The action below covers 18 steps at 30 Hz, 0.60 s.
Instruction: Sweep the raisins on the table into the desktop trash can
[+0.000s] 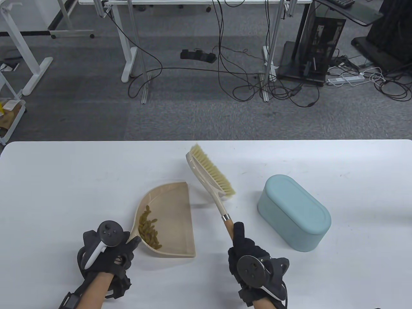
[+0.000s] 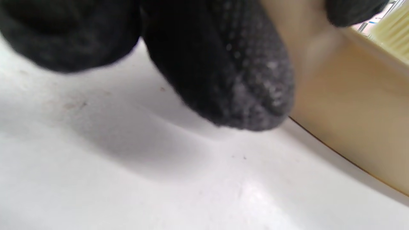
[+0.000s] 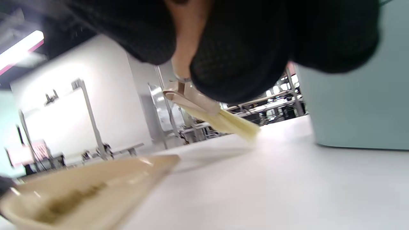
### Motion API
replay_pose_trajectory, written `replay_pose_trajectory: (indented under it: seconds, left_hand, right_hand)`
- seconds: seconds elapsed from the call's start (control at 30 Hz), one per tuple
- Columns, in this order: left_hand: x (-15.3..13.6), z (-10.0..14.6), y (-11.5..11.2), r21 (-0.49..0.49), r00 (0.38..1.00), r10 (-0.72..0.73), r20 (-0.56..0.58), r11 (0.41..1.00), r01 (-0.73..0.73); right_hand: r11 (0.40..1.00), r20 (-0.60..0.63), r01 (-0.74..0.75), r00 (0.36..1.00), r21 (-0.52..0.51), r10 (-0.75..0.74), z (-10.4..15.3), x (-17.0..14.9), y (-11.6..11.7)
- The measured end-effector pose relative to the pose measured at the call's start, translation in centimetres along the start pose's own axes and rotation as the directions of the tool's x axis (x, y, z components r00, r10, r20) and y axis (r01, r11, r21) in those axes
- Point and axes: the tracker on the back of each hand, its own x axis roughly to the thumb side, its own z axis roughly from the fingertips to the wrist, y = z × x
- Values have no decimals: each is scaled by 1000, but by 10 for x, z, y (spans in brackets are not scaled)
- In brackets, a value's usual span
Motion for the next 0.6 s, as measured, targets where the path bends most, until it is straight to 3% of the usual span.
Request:
replay_pose_trajectory:
  seconds: [0.2,0.6]
  left_hand:
    - [0,1,1,-8,1000,-14,4,1000,14]
    - [-3,2,0,-10,1000,15,9,1000,-15]
  right_hand:
    - [969,40,-234,972,72,232,5,-7,20]
    - [892,161,-339,939,298,303,7,11,59]
